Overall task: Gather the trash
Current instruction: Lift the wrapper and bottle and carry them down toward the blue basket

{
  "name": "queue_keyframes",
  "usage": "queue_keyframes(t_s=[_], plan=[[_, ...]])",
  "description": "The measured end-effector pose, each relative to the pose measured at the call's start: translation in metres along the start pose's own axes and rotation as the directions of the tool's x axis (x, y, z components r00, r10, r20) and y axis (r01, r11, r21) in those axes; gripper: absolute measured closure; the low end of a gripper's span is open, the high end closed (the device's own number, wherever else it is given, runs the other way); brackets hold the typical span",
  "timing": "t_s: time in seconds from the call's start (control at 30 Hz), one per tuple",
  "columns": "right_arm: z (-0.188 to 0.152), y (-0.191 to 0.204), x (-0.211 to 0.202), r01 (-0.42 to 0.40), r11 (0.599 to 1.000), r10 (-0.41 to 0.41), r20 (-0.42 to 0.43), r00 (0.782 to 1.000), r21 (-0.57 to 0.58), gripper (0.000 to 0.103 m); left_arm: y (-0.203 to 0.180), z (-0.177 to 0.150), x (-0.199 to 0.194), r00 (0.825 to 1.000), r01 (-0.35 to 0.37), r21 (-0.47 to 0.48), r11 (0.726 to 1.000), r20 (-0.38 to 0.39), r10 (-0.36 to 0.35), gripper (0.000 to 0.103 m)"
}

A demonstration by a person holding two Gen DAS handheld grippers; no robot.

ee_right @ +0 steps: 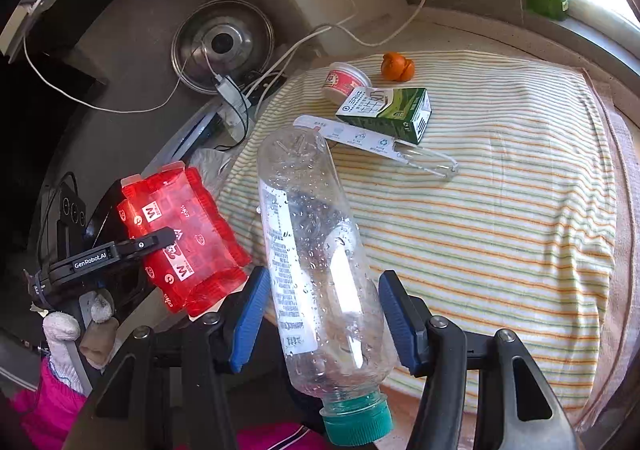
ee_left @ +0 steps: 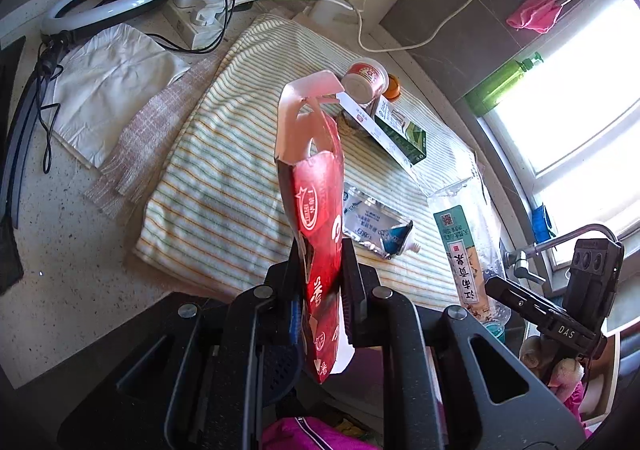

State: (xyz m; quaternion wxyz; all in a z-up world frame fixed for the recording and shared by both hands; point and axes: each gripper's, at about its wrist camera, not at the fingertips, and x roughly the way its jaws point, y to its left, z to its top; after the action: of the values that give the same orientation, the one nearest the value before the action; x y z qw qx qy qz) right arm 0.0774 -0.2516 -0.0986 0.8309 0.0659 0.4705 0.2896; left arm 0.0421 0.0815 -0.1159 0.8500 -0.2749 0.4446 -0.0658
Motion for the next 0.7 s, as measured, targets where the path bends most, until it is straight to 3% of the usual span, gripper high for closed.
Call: queue_keyframes(t_s=[0.37,0.7], plan=[[-0.052,0.027,0.015,-0.013,1.000,0.012,-0.072,0.997,-0.013,0.045,0.010,-0.040,0.003,0.997,-0.026,0.055,0.998,-0.073,0.030,0.089],[-0.096,0.031,0.034,0.007,1.000,-0.004,-0.158,0.987,0.021,0.045,0.020,-0.088,0.028,0.982,-0.043,0.087,0.995,-0.178,0.058,0.089]])
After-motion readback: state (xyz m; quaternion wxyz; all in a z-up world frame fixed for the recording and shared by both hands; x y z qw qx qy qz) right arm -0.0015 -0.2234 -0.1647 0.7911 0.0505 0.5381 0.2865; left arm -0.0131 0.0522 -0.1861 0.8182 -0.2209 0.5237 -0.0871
